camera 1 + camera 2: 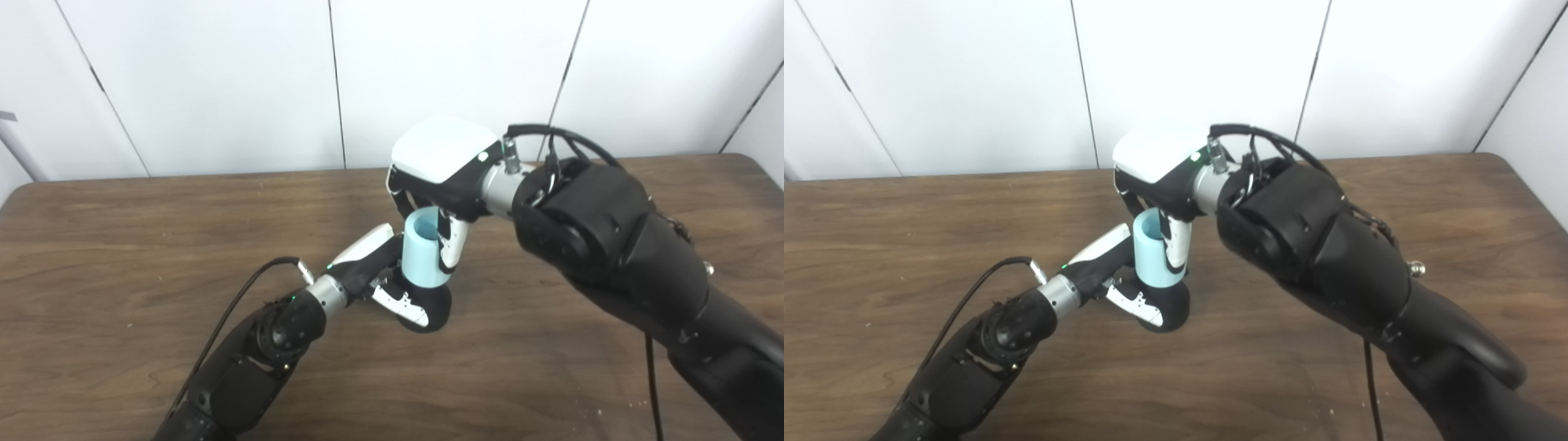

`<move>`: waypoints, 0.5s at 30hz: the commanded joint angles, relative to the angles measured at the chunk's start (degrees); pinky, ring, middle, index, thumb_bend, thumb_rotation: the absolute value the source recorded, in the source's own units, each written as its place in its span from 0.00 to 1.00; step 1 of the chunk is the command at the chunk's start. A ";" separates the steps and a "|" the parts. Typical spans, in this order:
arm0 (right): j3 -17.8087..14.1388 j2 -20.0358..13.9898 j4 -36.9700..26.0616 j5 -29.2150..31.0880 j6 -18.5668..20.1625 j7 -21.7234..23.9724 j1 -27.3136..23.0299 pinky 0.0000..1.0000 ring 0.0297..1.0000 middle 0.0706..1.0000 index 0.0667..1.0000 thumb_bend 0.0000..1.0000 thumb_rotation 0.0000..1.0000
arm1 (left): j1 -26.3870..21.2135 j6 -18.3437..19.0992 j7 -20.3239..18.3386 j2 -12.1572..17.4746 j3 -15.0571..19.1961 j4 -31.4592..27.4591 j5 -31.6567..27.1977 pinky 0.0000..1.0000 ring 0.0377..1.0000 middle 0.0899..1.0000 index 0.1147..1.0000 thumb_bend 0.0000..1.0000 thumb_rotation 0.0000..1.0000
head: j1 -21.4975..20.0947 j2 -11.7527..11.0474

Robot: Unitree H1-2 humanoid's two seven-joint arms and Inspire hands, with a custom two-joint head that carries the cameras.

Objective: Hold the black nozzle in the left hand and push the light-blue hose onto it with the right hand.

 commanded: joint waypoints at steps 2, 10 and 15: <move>0.40 0.49 -1.63 -0.27 -2.80 5.83 -0.71 0.08 0.15 0.43 0.45 0.53 0.00 | 3.81 4.51 -5.91 1.37 -3.20 2.80 2.51 0.38 0.44 0.48 0.43 0.51 0.08 | -0.08 0.05; -0.75 0.85 -0.88 -0.18 -3.60 5.14 0.48 0.07 0.14 0.43 0.45 0.53 0.00 | 3.95 4.65 -5.95 1.17 -3.05 2.95 2.26 0.36 0.42 0.47 0.43 0.51 0.08 | -0.27 0.12; -1.28 1.01 -0.26 -0.40 -4.31 5.13 0.90 0.07 0.14 0.43 0.45 0.53 0.00 | 4.05 4.94 -6.05 1.19 -3.12 2.57 2.34 0.37 0.43 0.47 0.43 0.51 0.08 | -0.24 0.20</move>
